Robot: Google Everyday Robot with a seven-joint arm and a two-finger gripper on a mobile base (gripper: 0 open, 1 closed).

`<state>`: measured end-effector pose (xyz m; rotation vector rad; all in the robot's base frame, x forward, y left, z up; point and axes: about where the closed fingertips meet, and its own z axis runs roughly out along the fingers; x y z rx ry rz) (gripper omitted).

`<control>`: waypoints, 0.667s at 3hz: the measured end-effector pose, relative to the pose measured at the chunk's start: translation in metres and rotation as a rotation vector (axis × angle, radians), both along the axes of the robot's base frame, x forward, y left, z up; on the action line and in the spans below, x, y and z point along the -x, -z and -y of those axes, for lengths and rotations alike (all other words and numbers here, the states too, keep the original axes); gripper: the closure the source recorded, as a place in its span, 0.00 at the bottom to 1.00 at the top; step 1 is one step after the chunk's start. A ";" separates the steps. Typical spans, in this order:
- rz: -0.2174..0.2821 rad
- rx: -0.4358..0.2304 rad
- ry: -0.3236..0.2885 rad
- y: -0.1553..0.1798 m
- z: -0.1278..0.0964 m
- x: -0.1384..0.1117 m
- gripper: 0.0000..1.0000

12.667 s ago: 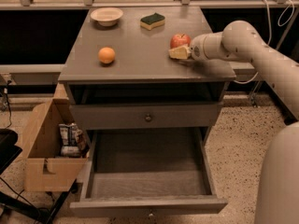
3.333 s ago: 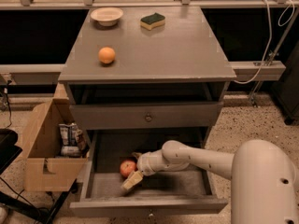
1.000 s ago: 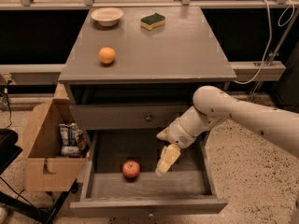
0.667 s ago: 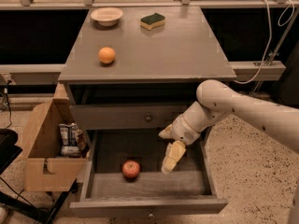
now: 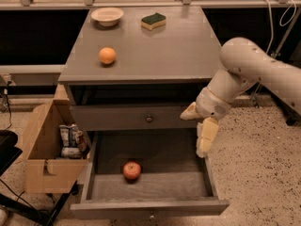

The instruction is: Place apple into middle drawer

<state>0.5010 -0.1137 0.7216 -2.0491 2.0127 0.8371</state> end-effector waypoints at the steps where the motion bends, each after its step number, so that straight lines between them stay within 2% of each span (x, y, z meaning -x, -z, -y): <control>1: 0.077 0.039 0.057 -0.056 0.042 0.007 0.00; 2: 0.205 -0.032 0.261 -0.093 0.086 0.000 0.00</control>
Offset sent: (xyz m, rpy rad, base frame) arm 0.0255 -0.1754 0.1588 0.1828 -0.4454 -0.6366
